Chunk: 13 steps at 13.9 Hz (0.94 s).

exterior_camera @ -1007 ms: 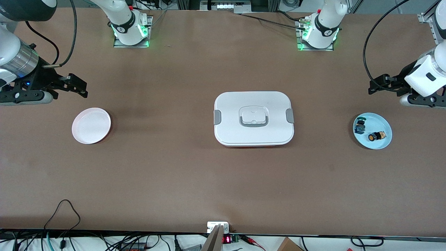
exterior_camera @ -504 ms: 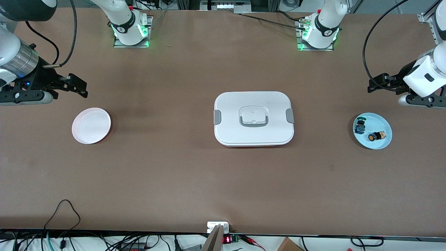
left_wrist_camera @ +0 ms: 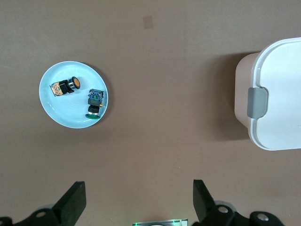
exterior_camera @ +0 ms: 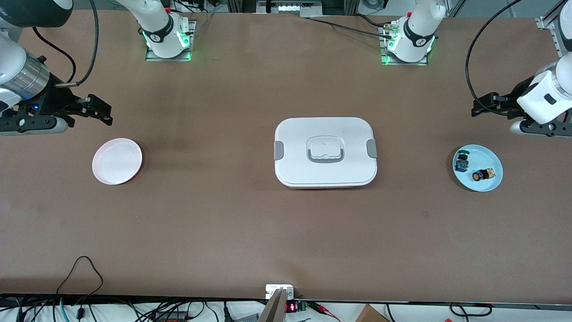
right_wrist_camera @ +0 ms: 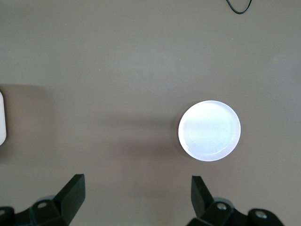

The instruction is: Transfer orange switch to right arm and place

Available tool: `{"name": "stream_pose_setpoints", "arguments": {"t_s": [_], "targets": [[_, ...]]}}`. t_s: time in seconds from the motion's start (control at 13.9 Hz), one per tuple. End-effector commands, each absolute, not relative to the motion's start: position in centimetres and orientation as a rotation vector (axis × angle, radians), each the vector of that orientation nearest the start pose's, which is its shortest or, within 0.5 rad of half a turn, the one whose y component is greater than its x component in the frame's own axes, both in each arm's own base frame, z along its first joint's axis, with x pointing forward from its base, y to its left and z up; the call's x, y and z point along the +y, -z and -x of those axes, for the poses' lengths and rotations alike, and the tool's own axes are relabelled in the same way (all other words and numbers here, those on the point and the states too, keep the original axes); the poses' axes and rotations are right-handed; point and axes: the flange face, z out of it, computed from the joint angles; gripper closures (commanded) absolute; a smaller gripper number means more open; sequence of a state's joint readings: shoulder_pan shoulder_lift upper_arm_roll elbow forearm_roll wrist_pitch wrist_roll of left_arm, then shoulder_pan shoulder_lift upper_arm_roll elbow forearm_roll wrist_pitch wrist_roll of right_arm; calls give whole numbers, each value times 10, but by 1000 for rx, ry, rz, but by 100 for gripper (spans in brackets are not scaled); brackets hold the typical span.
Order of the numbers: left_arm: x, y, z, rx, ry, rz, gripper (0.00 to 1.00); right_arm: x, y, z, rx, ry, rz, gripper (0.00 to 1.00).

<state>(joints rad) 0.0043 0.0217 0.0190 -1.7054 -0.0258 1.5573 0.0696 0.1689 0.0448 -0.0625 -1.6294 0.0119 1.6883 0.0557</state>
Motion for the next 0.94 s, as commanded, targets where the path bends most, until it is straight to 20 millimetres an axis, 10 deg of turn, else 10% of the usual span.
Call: {"name": "stream_pose_setpoints", "arguments": {"t_s": [0.0,0.86], "targets": [[19,-553,-554,54,-280,3159,0,65,-587,-571,-56,18,3129,0],[85,-508,-578,-123,-413,3156,0,64,-586,-572,-58,16,3131,0]]}}
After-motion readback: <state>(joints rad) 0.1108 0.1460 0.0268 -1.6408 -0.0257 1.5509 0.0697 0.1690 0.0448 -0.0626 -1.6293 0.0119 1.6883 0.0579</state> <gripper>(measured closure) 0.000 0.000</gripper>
